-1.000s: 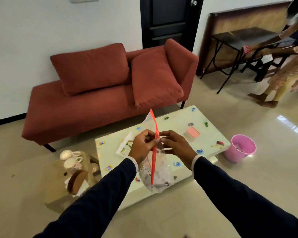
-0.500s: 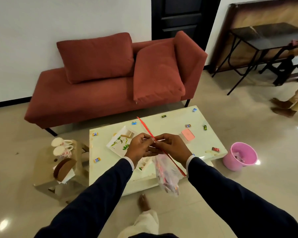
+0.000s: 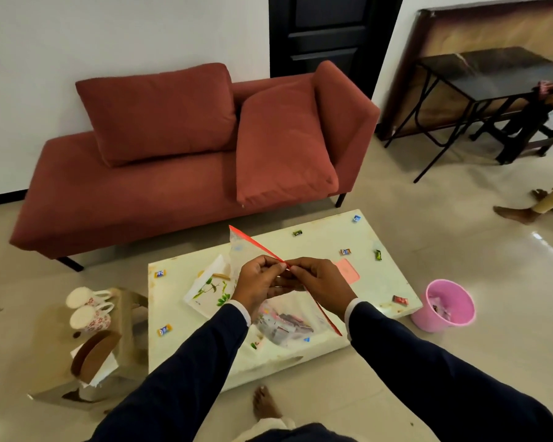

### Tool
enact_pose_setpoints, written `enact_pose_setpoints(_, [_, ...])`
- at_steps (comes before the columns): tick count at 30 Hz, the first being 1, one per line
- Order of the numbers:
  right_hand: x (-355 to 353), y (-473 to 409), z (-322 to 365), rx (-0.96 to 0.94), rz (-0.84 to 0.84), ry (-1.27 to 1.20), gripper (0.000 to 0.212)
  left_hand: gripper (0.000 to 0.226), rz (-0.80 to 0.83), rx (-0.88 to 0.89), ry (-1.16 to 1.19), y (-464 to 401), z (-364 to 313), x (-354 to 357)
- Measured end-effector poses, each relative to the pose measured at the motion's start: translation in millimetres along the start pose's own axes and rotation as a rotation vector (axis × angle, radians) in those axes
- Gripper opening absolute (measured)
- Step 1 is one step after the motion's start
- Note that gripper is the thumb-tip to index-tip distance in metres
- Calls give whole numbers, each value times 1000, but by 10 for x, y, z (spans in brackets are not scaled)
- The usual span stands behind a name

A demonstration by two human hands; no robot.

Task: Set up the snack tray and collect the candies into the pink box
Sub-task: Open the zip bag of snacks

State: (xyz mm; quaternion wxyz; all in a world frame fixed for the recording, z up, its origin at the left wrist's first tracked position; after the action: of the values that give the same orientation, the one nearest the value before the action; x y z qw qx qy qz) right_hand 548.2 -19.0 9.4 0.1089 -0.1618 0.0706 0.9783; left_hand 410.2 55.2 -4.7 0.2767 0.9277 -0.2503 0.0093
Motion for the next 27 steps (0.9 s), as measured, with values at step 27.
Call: enact_pose_setpoints(27, [-526,-1111,-315,-44,216,2,23,9,-237,28,-43,-790,-295,348])
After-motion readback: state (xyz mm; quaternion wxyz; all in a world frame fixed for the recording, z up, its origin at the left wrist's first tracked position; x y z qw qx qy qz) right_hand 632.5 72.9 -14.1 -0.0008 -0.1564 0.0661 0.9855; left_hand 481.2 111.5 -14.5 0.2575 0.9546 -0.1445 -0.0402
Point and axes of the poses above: each hand's wrist, its own y-axis away from the middle knuckle, its own x-axis out of the palm, z = x × y, the point moved 2 cm from there along -y, towards the middle knuckle, and after that the axes turned 5 degrees about -x, right-handed, at the moved point
